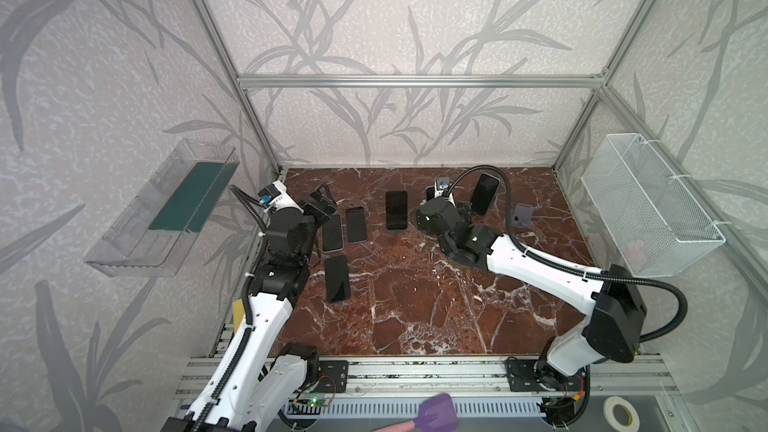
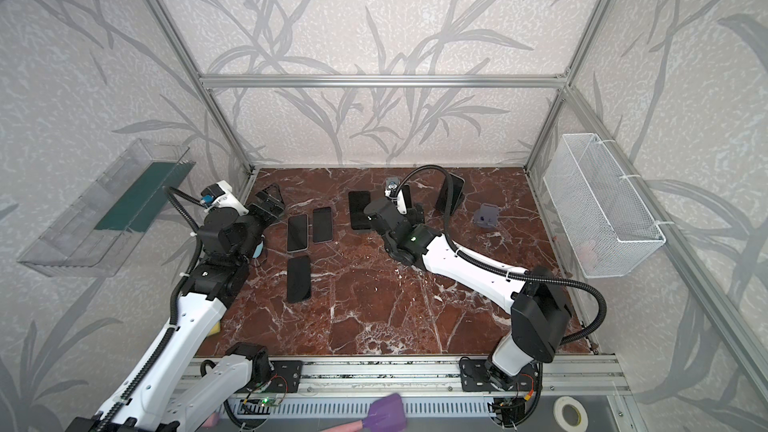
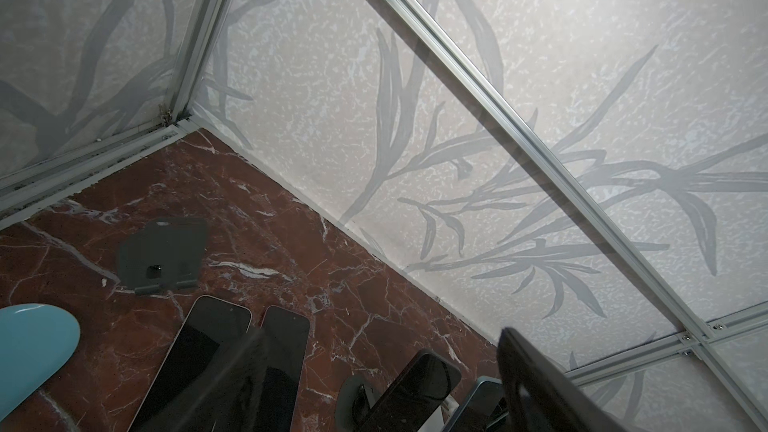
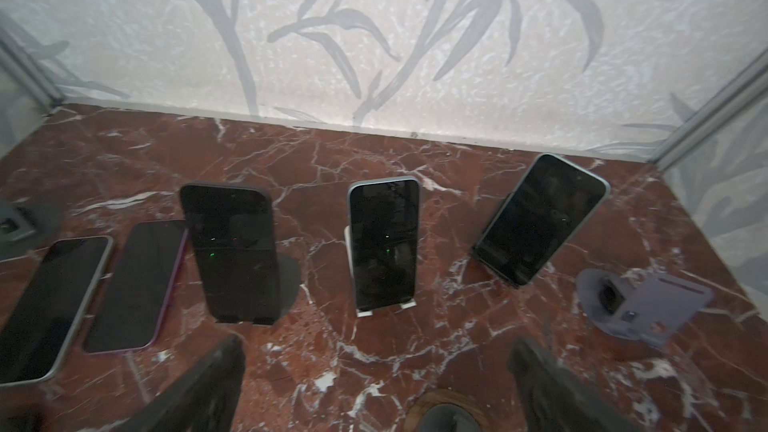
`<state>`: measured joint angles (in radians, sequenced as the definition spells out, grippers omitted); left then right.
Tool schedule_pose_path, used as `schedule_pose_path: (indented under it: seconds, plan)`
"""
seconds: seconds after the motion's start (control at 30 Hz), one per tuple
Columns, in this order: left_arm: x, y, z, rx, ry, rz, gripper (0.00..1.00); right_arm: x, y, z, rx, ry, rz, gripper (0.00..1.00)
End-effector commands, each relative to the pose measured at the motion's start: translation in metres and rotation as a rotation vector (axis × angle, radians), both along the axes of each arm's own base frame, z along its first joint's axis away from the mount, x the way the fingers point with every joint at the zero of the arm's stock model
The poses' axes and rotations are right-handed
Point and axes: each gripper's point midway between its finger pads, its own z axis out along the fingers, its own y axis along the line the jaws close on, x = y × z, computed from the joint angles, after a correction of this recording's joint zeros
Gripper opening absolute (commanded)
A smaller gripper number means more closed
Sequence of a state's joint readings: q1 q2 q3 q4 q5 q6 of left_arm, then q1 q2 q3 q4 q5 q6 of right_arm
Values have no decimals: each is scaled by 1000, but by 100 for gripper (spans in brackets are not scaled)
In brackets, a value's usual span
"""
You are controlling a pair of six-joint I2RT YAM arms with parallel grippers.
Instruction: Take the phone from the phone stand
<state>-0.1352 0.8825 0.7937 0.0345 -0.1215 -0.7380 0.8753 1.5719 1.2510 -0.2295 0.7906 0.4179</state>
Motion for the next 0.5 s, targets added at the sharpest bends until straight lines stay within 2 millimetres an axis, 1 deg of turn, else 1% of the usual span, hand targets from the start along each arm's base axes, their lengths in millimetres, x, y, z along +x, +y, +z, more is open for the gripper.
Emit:
schedule_pose_path:
  seconds: [0.0,0.1,0.17,0.27,0.47]
  plan:
    - [-2,2,2,-20,-19,7,86,-17,-47,-6,-110,-8,-132,99]
    - [0,-1,2,-32,-19,-7,86,-28,-64,-22,-127,29,-170,99]
    - [1,-5,1,-40,-18,-29,86,-32,-75,-35,-101,82,-204,99]
    - [4,-8,-2,-51,-6,-43,86,-33,-77,-58,-45,178,-210,99]
    - [5,-11,-1,-54,-6,-61,86,-25,-77,-80,-88,225,-202,99]
